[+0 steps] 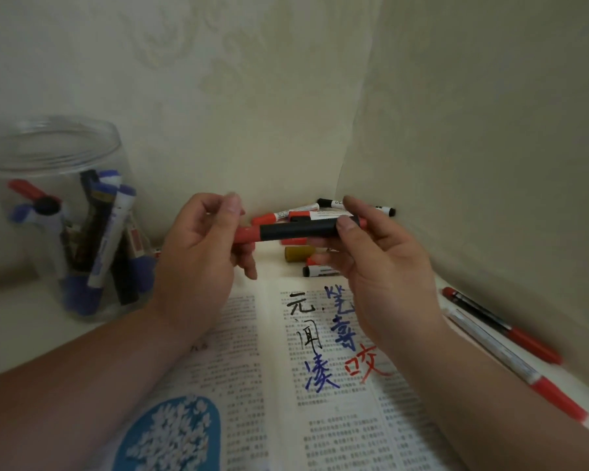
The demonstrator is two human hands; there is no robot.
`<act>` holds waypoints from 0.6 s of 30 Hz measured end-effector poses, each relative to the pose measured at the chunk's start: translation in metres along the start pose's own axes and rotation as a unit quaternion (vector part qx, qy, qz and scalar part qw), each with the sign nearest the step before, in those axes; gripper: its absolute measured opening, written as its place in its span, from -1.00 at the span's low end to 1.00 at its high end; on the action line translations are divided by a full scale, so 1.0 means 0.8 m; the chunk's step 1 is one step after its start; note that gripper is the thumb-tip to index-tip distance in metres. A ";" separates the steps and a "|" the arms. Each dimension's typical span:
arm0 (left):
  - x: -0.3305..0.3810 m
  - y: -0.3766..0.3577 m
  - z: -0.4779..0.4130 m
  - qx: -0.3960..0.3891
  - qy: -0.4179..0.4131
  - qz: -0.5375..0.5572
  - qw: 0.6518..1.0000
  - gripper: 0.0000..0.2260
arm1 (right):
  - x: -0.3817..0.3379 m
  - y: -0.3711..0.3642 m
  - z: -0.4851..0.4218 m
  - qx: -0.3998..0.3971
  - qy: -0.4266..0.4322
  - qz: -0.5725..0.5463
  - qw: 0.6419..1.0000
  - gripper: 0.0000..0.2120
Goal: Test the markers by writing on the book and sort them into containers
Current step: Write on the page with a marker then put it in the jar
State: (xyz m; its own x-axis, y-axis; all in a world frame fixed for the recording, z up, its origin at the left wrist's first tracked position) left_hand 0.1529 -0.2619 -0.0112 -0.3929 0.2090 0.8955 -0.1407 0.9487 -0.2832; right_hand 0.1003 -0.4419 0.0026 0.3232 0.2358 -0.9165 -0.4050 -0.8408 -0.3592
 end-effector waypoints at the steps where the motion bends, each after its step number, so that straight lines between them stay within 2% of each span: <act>1: -0.005 0.003 -0.005 0.017 0.034 0.029 0.999 -0.71 | -0.004 -0.006 0.000 0.004 0.006 0.003 1.000 -0.75; 4: -0.018 0.012 -0.015 0.065 0.121 0.053 0.989 -0.58 | -0.030 -0.024 0.002 0.017 0.038 0.031 0.999 -0.81; 7: -0.023 0.017 -0.015 0.094 0.181 0.022 0.979 -0.60 | -0.068 -0.066 0.007 0.008 0.107 0.036 0.994 -0.81; 13: -0.019 0.020 -0.015 0.075 0.208 -0.021 0.975 -0.59 | -0.116 -0.191 0.018 -0.081 0.258 -0.024 0.962 -0.87; 18: -0.018 0.020 -0.013 0.052 0.212 -0.033 0.975 -0.58 | -0.117 -0.246 0.014 -0.093 0.344 0.059 0.932 -0.88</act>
State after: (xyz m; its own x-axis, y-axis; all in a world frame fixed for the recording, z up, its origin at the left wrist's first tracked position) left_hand 0.1655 -0.2475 -0.0250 0.0286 0.2486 0.9682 -0.2526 0.9390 -0.2336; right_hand 0.1403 -0.2934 0.1572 0.7839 -0.1780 -0.5948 -0.3371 -0.9265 -0.1670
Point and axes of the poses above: each hand's wrist, its own z-axis away from the middle knuckle, its own y-axis out of the back of the hand, x = y × z, the point moved 4 cm from there along -z, towards the middle knuckle, and after that the axes turned 11 degrees about x, right-handed, at the moved point
